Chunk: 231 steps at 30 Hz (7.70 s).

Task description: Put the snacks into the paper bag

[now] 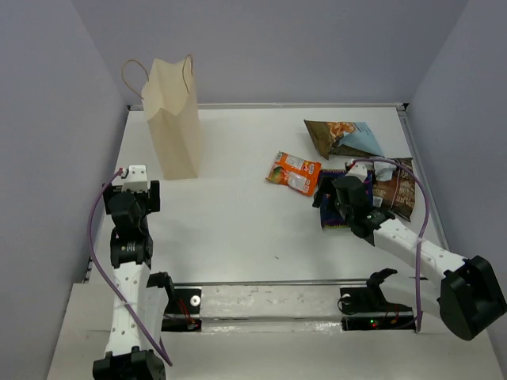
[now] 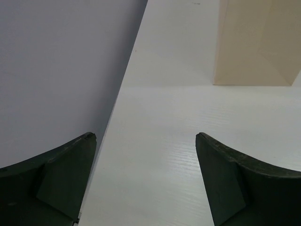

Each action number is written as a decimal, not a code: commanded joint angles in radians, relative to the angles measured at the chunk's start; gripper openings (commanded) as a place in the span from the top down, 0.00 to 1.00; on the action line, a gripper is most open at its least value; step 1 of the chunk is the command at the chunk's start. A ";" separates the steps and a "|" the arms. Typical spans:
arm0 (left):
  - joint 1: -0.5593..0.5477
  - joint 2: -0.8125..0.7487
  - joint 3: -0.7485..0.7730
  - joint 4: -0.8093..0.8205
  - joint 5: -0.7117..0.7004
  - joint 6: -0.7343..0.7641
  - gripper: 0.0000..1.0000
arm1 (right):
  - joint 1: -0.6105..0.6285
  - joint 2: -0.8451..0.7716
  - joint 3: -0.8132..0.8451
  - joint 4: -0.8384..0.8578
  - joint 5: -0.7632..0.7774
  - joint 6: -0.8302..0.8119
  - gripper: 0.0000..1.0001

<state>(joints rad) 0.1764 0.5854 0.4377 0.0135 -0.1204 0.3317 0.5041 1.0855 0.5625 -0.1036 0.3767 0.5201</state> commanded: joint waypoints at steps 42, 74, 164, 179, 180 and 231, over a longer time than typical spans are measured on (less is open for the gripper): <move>0.000 1.105 1.509 -0.523 0.297 -0.221 0.15 | -0.004 0.142 0.370 -0.007 -0.312 -0.221 0.00; -0.084 0.689 0.925 -0.365 0.490 -0.566 1.00 | -0.004 0.368 0.505 -0.160 -0.112 -0.180 0.00; -0.213 0.720 0.888 -0.391 0.329 -0.815 1.00 | 0.287 0.880 1.830 0.046 -0.518 -0.231 0.12; -0.213 0.737 0.904 -0.389 0.344 -0.804 1.00 | -0.358 0.485 0.947 -0.315 -0.116 0.222 0.03; -0.213 0.735 0.903 -0.389 0.344 -0.804 1.00 | -0.367 0.500 0.936 -0.314 -0.093 0.245 0.03; -0.213 0.737 0.883 -0.343 0.332 -0.801 1.00 | 0.114 0.884 1.803 0.427 -0.402 -0.244 0.99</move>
<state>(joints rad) -0.0334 1.3376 1.3094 -0.3862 0.2089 -0.4728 0.5568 1.8870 2.3348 0.0566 0.1116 0.3260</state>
